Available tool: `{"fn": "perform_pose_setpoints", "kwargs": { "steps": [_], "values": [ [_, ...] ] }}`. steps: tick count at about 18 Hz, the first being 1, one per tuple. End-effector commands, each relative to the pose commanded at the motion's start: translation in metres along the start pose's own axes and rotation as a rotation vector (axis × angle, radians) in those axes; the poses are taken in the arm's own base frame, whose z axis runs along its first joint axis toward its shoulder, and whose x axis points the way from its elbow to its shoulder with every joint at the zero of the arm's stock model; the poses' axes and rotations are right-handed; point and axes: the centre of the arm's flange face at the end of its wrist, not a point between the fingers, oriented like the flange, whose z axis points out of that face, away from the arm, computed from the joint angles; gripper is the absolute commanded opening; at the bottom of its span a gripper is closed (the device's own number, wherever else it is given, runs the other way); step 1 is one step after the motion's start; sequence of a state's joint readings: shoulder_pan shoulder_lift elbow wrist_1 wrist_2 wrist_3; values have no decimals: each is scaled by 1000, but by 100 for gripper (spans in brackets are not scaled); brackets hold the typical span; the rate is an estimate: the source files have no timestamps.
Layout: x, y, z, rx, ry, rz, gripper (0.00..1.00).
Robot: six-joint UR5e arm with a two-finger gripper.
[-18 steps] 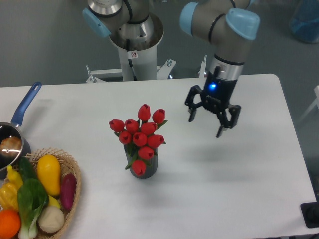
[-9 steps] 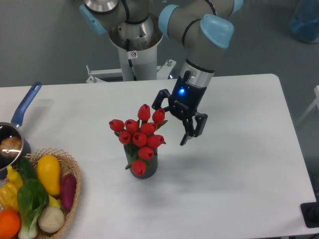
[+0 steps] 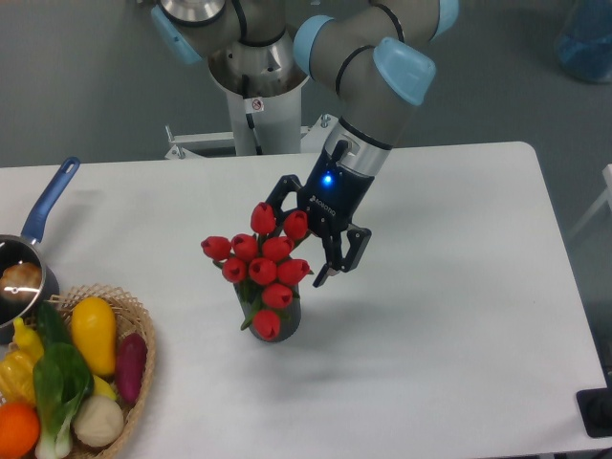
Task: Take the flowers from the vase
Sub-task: 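Close the gripper around the tulip stems below the blooms, then lift the gripped tulips upward, drawing the stems out of the vase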
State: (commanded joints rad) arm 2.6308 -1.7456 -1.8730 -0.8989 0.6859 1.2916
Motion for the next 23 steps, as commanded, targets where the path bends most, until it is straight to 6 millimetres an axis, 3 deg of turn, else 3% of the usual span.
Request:
{"fn": "perform_pose_setpoints", "kwargs": {
  "steps": [4, 8, 10, 11, 15, 23],
  "values": [
    [-3, 4, -3, 6, -4, -6, 44],
    [1, 18, -2, -10, -1, 8, 22],
    [2, 24, -5, -17, -7, 36, 4],
    [4, 27, -6, -22, -8, 43, 0],
    [6, 29, -10, -79, -25, 69, 0],
    [17, 10, -28, -76, -58, 93, 0]
  ]
}}
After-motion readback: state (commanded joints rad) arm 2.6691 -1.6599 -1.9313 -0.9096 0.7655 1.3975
